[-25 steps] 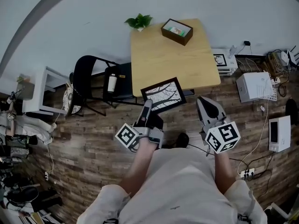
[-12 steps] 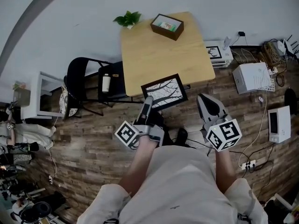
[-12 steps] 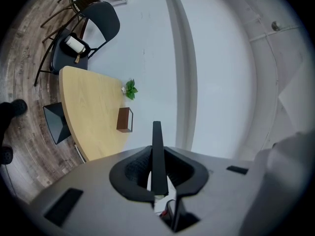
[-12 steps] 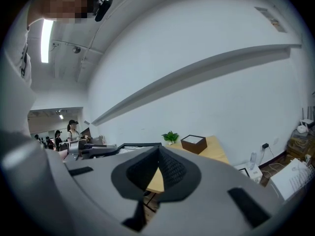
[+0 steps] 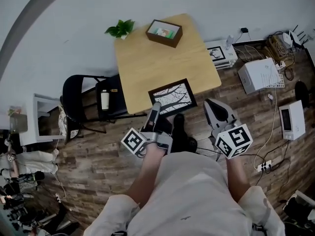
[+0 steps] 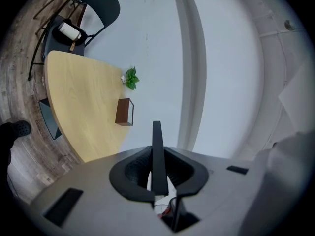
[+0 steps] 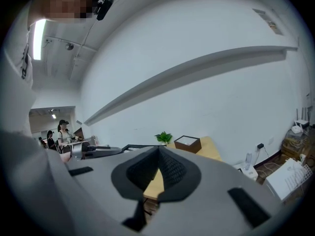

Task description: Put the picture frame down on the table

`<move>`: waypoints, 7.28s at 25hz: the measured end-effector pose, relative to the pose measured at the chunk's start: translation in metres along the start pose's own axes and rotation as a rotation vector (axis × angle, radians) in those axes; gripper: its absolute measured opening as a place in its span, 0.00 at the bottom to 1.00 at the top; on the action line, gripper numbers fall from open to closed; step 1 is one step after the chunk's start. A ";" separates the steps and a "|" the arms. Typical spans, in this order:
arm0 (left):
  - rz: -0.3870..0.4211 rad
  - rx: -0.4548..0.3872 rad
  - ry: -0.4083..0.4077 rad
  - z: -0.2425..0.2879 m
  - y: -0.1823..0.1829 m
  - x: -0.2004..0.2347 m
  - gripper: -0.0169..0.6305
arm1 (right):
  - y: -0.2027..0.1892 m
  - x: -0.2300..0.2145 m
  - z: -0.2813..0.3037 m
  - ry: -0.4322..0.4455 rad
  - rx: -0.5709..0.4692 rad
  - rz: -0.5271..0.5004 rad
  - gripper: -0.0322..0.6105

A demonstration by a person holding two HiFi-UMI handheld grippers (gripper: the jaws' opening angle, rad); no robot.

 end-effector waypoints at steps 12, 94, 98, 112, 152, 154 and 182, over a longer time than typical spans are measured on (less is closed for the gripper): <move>0.022 0.161 0.013 0.117 0.022 0.018 0.12 | 0.015 -0.044 0.076 -0.096 0.000 -0.009 0.05; 0.577 0.484 0.266 0.245 0.043 0.193 0.13 | -0.066 -0.078 0.168 -0.234 0.195 0.087 0.05; 0.688 0.520 0.267 0.247 0.042 0.191 0.13 | -0.068 -0.078 0.168 -0.234 0.202 0.086 0.05; 1.027 0.597 0.338 0.256 0.047 0.197 0.18 | -0.071 -0.075 0.176 -0.234 0.222 0.086 0.05; 1.254 0.650 0.466 0.256 0.039 0.210 0.21 | -0.071 -0.076 0.164 -0.268 0.223 0.085 0.05; 1.258 0.649 0.459 0.254 0.040 0.208 0.21 | -0.071 -0.074 0.163 -0.269 0.218 0.084 0.05; 1.340 0.429 0.421 0.138 0.002 0.100 0.07 | -0.054 -0.061 0.110 -0.012 0.180 0.040 0.05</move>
Point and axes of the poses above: the fingertips, and each gripper's own axes: z forward along the fingers, x to its left, y out of its top, the point moved 10 cm from there along -z, backward along the fingers, and after that the axes turned 11 degrees about -x, right-handed, at the moved point
